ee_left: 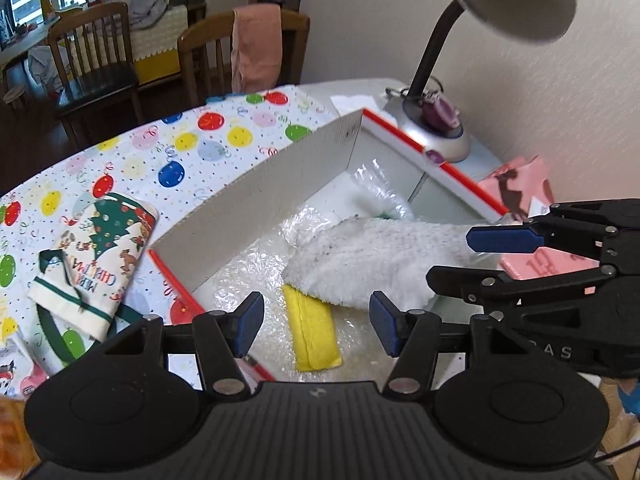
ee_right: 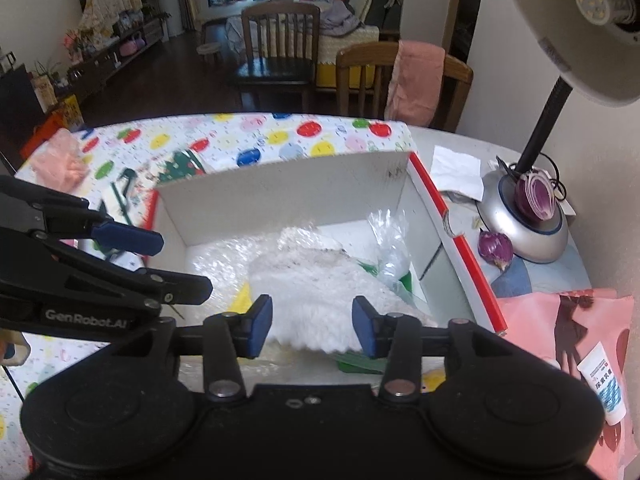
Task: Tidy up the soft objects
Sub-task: 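Open both tools to drop sponge and towel into the box, then move the right tool to the Christmas tote bag while the left tool reaches the panda wipes packet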
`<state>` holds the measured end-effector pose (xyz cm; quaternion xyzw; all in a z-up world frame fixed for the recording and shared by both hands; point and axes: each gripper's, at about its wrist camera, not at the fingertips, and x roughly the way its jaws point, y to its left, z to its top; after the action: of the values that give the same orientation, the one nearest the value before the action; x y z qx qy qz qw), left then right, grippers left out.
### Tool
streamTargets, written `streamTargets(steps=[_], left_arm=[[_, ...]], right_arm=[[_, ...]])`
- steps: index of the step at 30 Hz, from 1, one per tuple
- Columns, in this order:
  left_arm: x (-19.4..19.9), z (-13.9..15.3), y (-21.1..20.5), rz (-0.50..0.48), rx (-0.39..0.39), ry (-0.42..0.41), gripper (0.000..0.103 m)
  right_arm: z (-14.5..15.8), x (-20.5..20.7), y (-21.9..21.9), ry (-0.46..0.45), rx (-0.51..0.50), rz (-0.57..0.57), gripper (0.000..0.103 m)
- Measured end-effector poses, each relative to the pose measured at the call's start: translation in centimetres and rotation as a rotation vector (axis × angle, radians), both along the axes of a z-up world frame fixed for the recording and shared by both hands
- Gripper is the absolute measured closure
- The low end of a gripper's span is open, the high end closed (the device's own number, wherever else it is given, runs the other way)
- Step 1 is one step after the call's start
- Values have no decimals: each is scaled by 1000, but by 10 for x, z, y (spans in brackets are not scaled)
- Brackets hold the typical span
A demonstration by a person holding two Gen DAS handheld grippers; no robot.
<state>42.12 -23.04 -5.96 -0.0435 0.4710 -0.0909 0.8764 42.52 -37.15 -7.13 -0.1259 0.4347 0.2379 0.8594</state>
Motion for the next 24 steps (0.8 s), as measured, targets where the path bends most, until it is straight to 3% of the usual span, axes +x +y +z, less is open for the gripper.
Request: streamTargets(steps=[11, 22, 24], left_arm=[[-54, 42, 36, 54, -36, -65, 46], [-108, 68, 89, 95, -18, -127, 45], [-116, 70, 101, 104, -12, -137, 37]], right_arm=[[38, -27, 11, -26, 103, 57, 42], [62, -57, 49, -25, 192, 129, 32], [65, -63, 59, -29, 194, 141, 32]])
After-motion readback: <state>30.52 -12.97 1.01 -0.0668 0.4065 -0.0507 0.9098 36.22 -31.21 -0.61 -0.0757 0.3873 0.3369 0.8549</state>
